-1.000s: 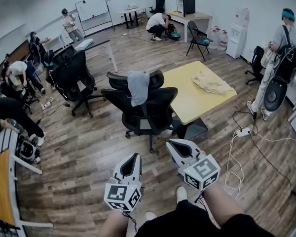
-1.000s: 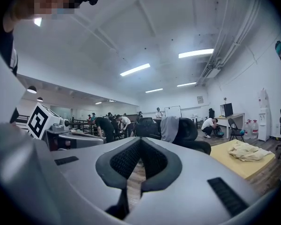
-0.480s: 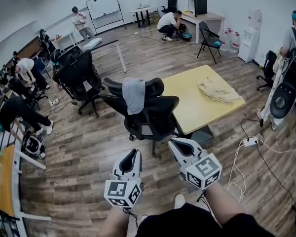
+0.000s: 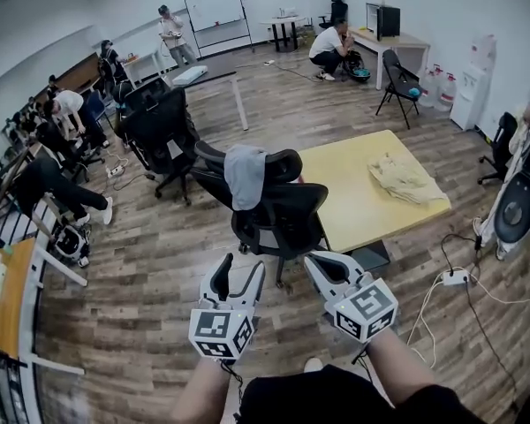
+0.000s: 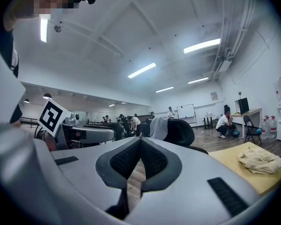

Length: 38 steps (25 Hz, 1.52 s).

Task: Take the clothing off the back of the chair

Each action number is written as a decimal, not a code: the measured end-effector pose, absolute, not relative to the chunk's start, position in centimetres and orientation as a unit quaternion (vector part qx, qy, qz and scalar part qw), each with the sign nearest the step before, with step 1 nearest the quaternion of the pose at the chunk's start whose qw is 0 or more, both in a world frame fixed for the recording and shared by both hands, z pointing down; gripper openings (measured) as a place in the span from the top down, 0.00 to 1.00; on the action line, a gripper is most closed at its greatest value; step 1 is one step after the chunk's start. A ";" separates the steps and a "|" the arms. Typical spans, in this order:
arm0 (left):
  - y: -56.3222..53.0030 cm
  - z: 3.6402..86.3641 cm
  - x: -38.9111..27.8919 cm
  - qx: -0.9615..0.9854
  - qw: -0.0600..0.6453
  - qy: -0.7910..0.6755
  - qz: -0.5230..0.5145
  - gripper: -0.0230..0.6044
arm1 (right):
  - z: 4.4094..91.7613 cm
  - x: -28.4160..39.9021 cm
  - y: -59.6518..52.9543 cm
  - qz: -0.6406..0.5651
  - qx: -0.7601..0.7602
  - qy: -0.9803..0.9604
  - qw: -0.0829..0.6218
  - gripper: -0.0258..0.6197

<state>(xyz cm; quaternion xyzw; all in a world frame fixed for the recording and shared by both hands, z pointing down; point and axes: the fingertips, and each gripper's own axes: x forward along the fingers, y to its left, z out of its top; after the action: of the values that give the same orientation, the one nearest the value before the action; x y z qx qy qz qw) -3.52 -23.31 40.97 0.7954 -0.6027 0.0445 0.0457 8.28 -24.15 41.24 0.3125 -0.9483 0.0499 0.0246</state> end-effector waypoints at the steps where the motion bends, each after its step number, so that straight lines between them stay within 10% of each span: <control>1: -23.7 40.8 -3.5 0.793 0.043 -0.606 0.045 0.52 | 41.1 8.4 -24.4 0.049 0.310 -0.949 0.025 0.94; 38: -47.9 42.0 -9.5 0.773 0.044 -0.628 0.081 0.31 | 45.8 8.6 -40.8 0.104 0.355 -0.928 0.041 0.94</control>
<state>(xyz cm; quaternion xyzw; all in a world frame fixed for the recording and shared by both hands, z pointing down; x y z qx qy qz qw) -9.50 -47.87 41.98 0.7726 -0.6281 0.0811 0.0444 8.56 -40.79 45.79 0.3553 -0.9281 0.1038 0.0412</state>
